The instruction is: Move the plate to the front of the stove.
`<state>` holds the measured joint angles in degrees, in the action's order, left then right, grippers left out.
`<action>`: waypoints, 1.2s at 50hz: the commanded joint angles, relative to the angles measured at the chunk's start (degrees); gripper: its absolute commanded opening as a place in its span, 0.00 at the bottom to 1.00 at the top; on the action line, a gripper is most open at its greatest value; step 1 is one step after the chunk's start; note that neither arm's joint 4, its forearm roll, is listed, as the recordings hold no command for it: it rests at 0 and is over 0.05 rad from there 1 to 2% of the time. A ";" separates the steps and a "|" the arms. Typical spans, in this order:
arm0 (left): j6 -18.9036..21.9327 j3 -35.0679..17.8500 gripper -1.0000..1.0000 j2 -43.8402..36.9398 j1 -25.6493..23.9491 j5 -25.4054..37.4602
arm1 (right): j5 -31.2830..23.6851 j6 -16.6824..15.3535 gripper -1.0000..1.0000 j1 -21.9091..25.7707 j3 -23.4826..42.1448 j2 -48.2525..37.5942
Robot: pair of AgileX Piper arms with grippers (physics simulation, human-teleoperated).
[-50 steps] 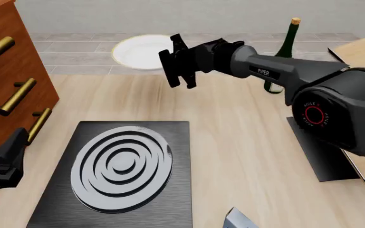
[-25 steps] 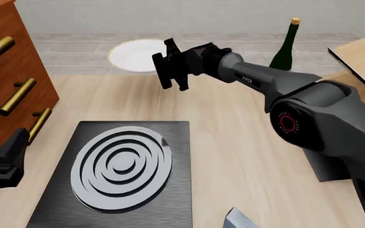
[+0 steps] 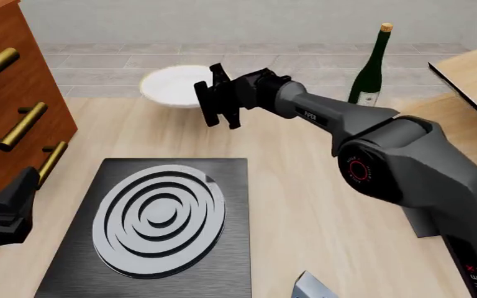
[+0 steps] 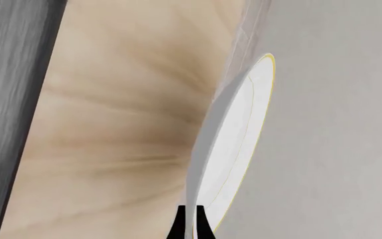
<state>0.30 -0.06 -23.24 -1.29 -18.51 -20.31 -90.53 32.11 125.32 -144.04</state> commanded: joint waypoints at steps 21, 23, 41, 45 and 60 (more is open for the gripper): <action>0.02 0.00 1.00 -0.58 -0.01 -0.36 | 2.85 1.89 0.00 1.61 -4.73 1.56; 0.03 0.00 1.00 -0.61 -0.01 -0.38 | 3.62 1.96 0.00 1.94 -6.32 2.26; 0.02 0.00 1.00 -0.60 -0.04 -0.37 | 4.93 3.15 0.00 3.16 -8.52 2.11; 0.02 0.00 1.00 -0.47 -0.06 -0.29 | 4.97 3.15 0.00 2.87 -8.55 1.38; 0.08 0.00 1.00 -0.47 -0.01 -0.29 | 4.71 3.82 0.00 3.08 -8.55 -0.02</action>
<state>0.35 -0.06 -23.66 -1.34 -18.78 -15.81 -87.41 34.95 116.58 -143.64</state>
